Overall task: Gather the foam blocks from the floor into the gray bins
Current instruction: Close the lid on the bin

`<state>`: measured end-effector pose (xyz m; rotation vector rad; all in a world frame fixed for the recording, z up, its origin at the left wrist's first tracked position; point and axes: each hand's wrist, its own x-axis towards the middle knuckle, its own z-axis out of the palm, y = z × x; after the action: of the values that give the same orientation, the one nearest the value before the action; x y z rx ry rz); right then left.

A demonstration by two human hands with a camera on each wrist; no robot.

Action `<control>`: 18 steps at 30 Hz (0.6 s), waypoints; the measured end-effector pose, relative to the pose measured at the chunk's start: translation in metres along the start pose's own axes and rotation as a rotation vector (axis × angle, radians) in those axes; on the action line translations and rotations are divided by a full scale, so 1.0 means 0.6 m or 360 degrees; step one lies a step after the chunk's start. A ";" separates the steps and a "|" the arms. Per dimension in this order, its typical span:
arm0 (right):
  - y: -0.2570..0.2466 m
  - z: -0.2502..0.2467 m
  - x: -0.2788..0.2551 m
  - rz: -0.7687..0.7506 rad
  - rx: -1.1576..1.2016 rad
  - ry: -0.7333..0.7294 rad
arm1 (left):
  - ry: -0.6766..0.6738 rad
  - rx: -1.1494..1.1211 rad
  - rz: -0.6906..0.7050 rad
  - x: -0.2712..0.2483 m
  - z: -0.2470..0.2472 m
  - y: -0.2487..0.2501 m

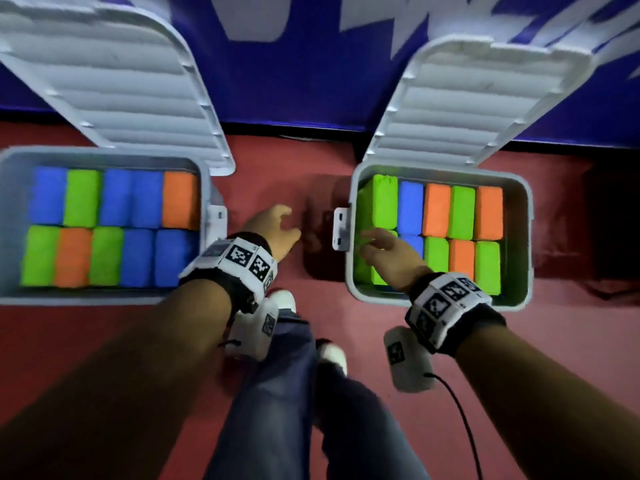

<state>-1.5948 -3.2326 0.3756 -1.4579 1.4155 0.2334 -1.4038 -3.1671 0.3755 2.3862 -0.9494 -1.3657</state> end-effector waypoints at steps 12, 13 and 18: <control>-0.269 0.119 -0.361 -0.0761 -0.0494 -0.0215 | 0.0715 -0.0348 -0.0175 -0.479 -0.277 -0.180; -0.286 0.133 -0.388 -0.0816 -0.0525 -0.0217 | 0.0787 -0.0379 -0.0169 -0.516 -0.293 -0.199; -0.386 0.238 -0.521 -0.1036 -0.0749 -0.0278 | 0.1094 -0.0616 -0.0263 -0.708 -0.362 -0.330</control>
<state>-1.4225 -2.9886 0.6629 -2.1447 0.7086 0.2788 -1.2897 -2.7701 0.6859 2.3776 -0.2771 -0.5933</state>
